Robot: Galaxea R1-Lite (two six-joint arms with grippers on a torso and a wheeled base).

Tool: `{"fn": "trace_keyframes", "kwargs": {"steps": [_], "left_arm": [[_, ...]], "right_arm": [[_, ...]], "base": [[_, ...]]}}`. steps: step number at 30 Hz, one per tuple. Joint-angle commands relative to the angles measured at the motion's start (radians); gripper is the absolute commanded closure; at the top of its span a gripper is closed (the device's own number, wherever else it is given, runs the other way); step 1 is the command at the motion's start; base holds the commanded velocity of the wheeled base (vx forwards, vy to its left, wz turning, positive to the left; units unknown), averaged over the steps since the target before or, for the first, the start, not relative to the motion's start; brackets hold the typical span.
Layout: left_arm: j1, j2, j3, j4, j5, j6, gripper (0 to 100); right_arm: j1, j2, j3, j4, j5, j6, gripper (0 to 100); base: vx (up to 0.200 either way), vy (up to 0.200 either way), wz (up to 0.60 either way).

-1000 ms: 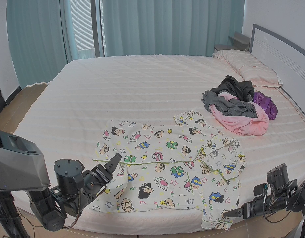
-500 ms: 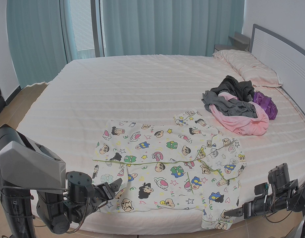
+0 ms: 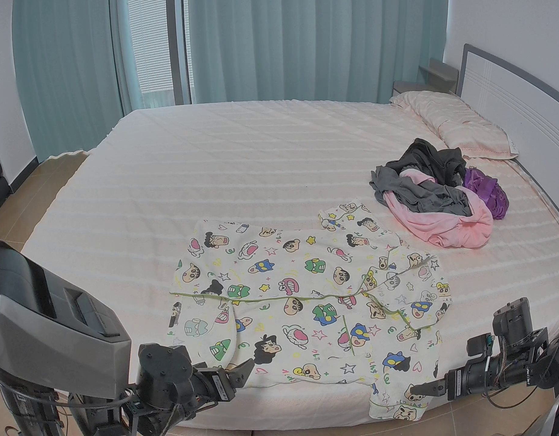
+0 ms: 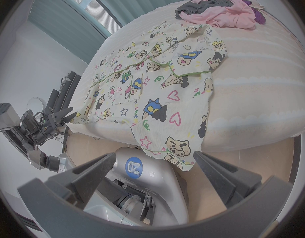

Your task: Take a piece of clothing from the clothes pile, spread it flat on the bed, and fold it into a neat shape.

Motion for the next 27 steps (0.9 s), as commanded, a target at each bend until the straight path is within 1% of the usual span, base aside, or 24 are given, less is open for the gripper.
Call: {"fn": "trace_keyframes", "kwargs": {"steps": [1, 8, 10, 20, 23, 26, 27], "left_arm": [[-0.036, 0.044, 0.005, -0.003, 0.001, -0.003, 0], [-0.086, 0.055, 0.005, -0.004, -0.002, -0.008, 0], [-0.114, 0.061, 0.003, -0.004, -0.001, -0.02, 0], [-0.132, 0.084, -0.005, -0.009, 0.003, -0.025, 0], [-0.135, 0.076, -0.005, -0.012, 0.033, -0.023, 0], [-0.135, 0.073, -0.003, -0.012, 0.084, -0.017, 0], [-0.135, 0.072, -0.003, -0.012, 0.087, -0.017, 0]], "right_arm": [[0.001, -0.009, 0.0, 0.0, 0.0, -0.001, 0], [0.001, -0.006, 0.003, 0.0, 0.0, -0.001, 0], [0.001, -0.006, 0.003, 0.0, 0.0, -0.001, 0], [0.001, -0.006, 0.003, 0.0, 0.0, -0.003, 0], [0.001, -0.009, 0.003, 0.0, 0.0, -0.003, 0], [0.001, -0.009, 0.003, -0.002, -0.001, -0.003, 0], [0.001, -0.009, 0.003, -0.002, -0.001, -0.003, 0]], "base": [[0.0, 0.0, 0.0], [0.0, 0.0, 0.0], [0.0, 0.0, 0.0], [0.0, 0.0, 0.0], [0.0, 0.0, 0.0], [0.0, 0.0, 0.0], [0.0, 0.0, 0.0]]}}
